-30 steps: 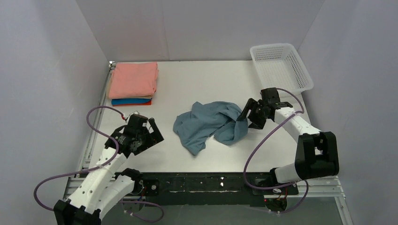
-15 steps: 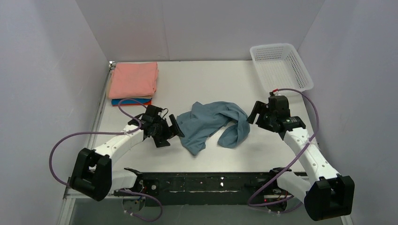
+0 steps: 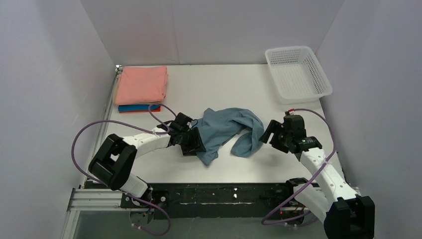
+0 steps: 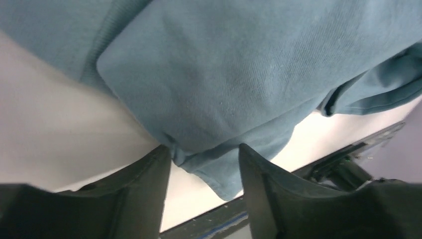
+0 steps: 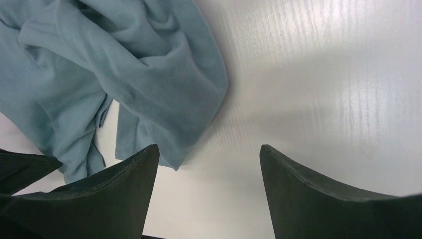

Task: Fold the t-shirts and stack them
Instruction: Flatten out the tshirt

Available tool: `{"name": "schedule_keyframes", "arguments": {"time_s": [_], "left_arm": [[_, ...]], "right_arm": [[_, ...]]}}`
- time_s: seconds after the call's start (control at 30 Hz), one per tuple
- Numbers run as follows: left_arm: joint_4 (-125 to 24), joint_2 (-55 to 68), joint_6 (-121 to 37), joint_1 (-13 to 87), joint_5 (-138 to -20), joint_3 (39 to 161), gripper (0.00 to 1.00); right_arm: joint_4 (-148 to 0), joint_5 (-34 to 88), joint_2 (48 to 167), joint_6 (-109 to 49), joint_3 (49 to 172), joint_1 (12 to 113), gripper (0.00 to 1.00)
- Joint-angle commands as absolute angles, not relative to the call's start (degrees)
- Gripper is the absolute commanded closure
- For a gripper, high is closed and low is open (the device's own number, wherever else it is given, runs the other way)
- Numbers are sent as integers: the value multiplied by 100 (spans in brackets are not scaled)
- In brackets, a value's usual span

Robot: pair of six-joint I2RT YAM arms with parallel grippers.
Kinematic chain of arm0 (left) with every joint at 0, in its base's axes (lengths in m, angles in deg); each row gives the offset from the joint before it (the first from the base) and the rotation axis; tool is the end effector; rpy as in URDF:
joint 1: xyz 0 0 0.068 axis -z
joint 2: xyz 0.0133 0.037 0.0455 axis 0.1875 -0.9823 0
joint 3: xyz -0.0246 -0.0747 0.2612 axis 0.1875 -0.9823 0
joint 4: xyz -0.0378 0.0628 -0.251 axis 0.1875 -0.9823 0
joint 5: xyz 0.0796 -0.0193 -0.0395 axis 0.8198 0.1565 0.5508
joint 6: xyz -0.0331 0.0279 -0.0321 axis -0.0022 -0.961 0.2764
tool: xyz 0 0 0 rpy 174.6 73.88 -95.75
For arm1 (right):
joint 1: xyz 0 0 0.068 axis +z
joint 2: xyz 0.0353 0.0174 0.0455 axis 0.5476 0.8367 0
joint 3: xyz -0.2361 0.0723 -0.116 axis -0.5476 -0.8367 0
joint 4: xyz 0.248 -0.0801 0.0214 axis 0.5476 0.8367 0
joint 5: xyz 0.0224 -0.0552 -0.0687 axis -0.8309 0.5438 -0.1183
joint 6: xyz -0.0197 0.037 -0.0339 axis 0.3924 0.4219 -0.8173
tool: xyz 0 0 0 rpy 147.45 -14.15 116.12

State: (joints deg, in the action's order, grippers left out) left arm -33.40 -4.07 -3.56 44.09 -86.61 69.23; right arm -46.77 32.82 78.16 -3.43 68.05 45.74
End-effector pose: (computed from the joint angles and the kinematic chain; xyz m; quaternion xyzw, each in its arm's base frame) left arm 0.2587 -0.1815 0.2029 -0.0467 0.8364 -0.4415 0.3213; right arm 0.1798 0.0410 0.2192 0.1635 0.9144 0.1581 0.3350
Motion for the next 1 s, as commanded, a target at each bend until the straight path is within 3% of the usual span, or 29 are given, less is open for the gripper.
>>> {"name": "schedule_keyframes", "arguments": {"time_s": [0.0, 0.07, 0.1, 0.13, 0.4, 0.5, 0.6, 0.67, 0.73, 0.8, 0.97], "left_arm": [[-3972, -651, -403, 4766, -7736, 6905, 56], [-4062, -644, -414, 4848, -7552, 6954, 77], [-4152, -639, -416, 4871, -7498, 6997, 94], [-4288, -620, -426, 4901, -7413, 7066, 100], [-4720, 27, -588, 5012, -6919, 7037, 100], [-5053, 413, -690, 5014, -6692, 7060, 100], [-5255, 776, -767, 5012, -6432, 7073, 100], [-5591, 1021, -822, 5018, -6146, 7098, 100], [-5900, 1270, -965, 5015, -5760, 7200, 100], [-6209, 1534, -1137, 5014, -5288, 7398, 100], [-6647, 1886, -1761, 4989, -4239, 8219, 100]], "right_arm": [[-5225, 3072, 7764, 15, 6659, 4701, 19], [-5252, 3298, 7825, 53, 6654, 4855, 19], [-5257, 3371, 7879, 70, 6653, 4937, 19], [-5272, 3425, 7939, 86, 6643, 5032, 19], [-5700, 4047, 8507, 363, 6705, 5949, 23], [-5915, 4180, 9000, 489, 6762, 6051, 29], [-6069, 4348, 9541, 695, 6778, 6071, 45], [-5867, 4634, 9738, 808, 6902, 6071, 76], [-5569, 5000, 9638, 781, 7064, 6071, 93], [-5211, 5305, 9236, 587, 7269, 6071, 98], [-4109, 6101, 8366, -218, 8190, 6058, 99]]}}
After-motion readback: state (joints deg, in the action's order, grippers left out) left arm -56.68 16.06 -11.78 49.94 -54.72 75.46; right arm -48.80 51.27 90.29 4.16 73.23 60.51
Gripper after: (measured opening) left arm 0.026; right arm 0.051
